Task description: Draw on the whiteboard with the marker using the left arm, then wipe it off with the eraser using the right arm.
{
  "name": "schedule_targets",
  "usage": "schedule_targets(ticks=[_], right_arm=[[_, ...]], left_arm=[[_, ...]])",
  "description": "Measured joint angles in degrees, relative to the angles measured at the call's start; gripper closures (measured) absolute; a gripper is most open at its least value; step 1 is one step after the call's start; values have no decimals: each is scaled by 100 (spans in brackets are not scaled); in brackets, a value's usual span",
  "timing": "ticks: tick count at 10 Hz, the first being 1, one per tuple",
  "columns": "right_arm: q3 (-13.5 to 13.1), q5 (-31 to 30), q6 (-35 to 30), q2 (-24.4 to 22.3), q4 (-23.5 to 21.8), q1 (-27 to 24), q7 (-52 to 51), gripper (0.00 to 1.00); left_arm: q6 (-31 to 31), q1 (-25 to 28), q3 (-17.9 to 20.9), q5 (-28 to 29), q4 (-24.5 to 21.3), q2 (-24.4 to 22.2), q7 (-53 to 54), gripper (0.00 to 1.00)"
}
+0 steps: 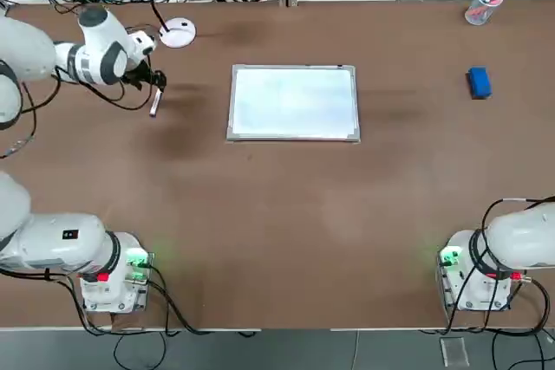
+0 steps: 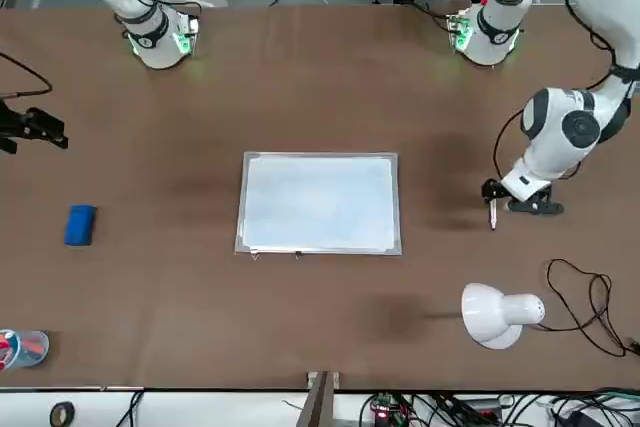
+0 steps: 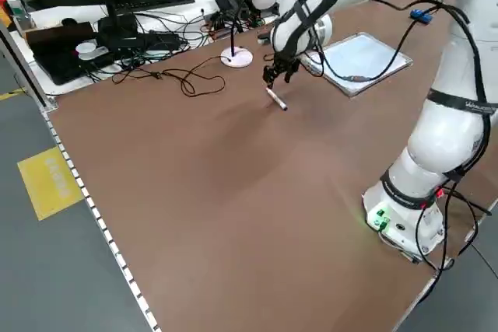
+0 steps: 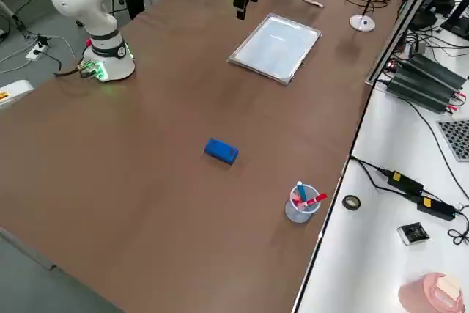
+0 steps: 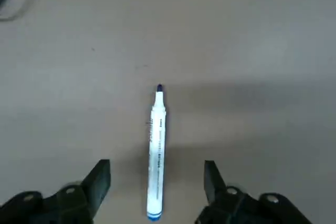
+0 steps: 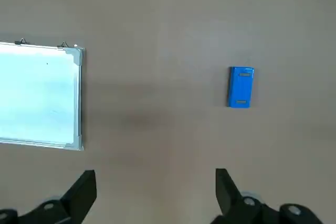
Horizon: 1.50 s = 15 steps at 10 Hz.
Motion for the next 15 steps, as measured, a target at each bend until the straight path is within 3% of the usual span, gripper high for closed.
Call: schedule_targets(ticks=[4,9,13,15], right_arm=[[0,0,0,0,0,0,-1,0],[0,0,0,0,0,0,-2,0],[0,0,-2,0,-1,0,-26,0],[0,0,-2,0,-2,0,-44,0]], left_arm=[[338,1,2,5,-6,420,2,30],[367,8,23,7,-5,484,2,35],[349,12,26,8,-16,485,2,54],[300,18,30,8,-21,485,2,76]])
